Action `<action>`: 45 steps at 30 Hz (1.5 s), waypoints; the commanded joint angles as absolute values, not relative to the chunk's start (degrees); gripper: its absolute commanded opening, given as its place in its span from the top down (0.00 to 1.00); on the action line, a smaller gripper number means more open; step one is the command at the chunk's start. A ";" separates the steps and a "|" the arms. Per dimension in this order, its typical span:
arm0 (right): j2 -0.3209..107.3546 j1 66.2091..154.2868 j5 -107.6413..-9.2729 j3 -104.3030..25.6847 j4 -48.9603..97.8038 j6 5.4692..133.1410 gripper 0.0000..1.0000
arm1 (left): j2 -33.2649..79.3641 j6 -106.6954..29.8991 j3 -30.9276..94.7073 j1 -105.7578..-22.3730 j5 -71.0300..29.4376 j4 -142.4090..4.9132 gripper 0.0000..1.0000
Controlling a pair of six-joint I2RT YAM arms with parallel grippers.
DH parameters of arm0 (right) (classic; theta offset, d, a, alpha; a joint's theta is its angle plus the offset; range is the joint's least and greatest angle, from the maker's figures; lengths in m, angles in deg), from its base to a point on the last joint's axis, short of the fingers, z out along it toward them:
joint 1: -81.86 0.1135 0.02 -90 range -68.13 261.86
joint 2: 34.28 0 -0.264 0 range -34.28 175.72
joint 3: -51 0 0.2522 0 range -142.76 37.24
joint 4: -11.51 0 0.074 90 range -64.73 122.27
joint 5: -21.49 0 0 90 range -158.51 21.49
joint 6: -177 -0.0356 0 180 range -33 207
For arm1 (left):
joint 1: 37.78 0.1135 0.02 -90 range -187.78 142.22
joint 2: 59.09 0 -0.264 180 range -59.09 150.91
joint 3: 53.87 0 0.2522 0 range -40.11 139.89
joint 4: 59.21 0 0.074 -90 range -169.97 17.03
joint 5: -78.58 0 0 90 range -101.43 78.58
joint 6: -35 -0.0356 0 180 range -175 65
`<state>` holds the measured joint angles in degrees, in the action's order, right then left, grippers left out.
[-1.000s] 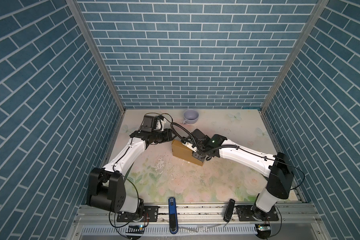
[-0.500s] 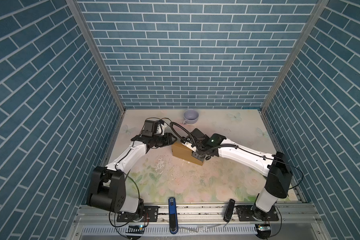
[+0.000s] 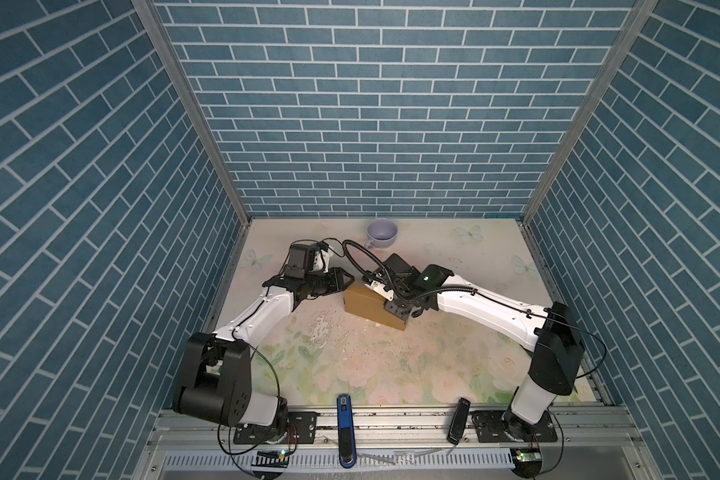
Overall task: Fold the paper box
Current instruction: 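Open both grippers and lift them away from the folded box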
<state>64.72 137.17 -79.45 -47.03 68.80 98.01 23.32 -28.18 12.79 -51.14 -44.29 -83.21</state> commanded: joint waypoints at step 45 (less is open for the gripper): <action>42.91 135.65 -70.72 -26.18 72.51 77.01 0.40 | 36.71 -36.03 26.19 -53.60 -36.58 -96.83 0.56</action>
<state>43.69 134.22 -70.42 -29.41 68.87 80.15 34.66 -33.05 23.13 -51.80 -38.41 -91.93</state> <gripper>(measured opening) 0.592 0.442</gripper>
